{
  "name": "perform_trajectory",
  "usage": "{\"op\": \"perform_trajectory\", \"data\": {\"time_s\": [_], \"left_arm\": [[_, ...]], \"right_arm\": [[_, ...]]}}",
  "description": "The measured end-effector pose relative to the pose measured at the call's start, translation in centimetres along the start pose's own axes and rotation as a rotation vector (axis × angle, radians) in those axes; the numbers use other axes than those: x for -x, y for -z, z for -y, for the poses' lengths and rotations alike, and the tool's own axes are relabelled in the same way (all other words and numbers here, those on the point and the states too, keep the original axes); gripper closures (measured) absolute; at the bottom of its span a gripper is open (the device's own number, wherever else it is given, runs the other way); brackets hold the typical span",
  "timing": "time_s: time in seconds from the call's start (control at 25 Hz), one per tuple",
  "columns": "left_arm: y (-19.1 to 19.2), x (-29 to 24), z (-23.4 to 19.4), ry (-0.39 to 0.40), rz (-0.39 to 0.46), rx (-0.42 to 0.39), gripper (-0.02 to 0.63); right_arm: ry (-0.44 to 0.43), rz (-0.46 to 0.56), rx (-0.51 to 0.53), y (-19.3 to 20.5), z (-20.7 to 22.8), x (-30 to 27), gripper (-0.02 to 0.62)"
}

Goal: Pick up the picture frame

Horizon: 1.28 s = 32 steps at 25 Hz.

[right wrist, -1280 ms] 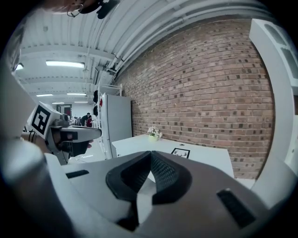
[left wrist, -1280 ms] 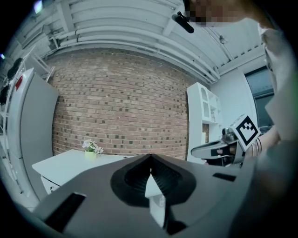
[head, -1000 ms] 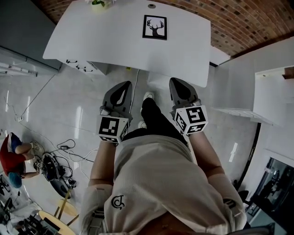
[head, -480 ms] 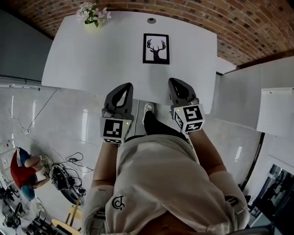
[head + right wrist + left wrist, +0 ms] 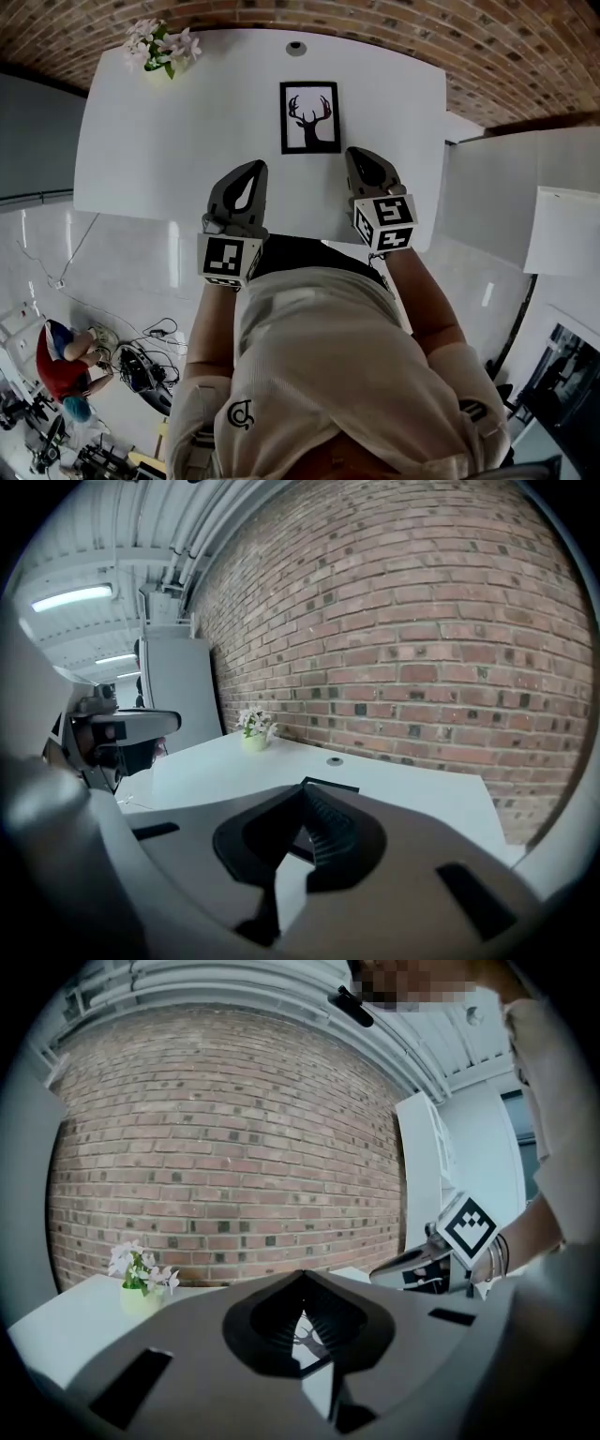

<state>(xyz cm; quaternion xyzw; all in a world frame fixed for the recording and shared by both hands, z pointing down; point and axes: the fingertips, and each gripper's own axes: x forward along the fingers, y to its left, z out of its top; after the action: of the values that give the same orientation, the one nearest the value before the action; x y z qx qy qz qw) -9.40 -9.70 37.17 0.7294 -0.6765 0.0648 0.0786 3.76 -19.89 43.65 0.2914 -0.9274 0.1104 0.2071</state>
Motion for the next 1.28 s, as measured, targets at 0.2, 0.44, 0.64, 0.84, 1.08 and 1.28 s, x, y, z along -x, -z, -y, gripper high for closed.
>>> {"op": "perform_trajectory", "data": {"time_s": [0.2,0.44,0.64,0.84,1.08,1.28], "left_arm": [[0.8,-3.1,-1.1,0.078,0.018,0.033,0.595],[1.0,-6.1,-2.3,0.156,0.037,0.038,0.595],[2.2,-7.2,-3.0,0.214,0.014,0.054,0.594],[3.5,-8.1,-4.3,0.246,-0.013,0.081,0.594],[4.1,-8.8,-5.6,0.271,-0.014,0.07,0.594],[4.5,-8.9,-6.5,0.285,-0.01,0.079,0.594]], "right_arm": [[0.02,-0.084,-0.017,1.7,1.3,-3.3,0.588],[0.069,-0.223,-0.088,5.1,3.0,-7.4,0.586],[0.118,-0.355,-0.103,8.2,4.4,-10.4,0.528],[0.148,-0.438,-0.123,10.0,5.5,-12.5,0.506],[0.188,-0.506,-0.176,11.8,6.3,-13.9,0.5],[0.218,-0.525,-0.243,12.5,6.4,-14.0,0.503]]}}
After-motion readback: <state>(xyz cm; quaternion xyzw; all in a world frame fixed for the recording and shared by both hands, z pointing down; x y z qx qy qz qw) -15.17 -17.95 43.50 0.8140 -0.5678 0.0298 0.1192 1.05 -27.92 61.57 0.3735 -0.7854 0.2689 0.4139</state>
